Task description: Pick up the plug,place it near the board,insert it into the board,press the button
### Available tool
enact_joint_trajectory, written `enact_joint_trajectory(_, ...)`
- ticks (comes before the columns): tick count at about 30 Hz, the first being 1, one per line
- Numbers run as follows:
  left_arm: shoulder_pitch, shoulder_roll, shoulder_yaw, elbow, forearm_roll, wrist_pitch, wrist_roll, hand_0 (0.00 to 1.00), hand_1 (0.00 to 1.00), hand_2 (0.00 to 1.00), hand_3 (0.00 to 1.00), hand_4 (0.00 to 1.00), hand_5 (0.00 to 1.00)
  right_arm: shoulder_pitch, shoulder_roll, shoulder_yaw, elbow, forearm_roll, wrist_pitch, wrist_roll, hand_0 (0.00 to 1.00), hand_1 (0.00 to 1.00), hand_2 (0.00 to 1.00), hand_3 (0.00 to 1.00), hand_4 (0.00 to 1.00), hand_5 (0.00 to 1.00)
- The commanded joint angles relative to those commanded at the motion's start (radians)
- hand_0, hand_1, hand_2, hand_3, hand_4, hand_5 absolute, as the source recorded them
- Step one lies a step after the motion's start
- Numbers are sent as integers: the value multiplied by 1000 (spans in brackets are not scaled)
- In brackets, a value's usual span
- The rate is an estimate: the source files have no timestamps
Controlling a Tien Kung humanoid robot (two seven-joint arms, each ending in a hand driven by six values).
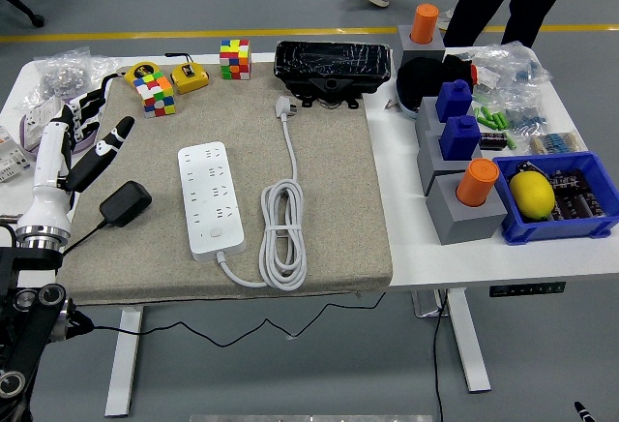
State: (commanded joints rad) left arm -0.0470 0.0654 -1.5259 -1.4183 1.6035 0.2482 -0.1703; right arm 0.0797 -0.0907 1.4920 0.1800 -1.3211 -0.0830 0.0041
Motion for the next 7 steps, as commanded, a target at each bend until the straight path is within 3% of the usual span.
enact_joint_trajectory(7, 0, 1, -9, -2, 20, -7, 8, 762, 851, 835, 831, 998, 625, 4, 7, 3, 0, 1, -1, 0, 873, 867, 855, 878, 998, 998)
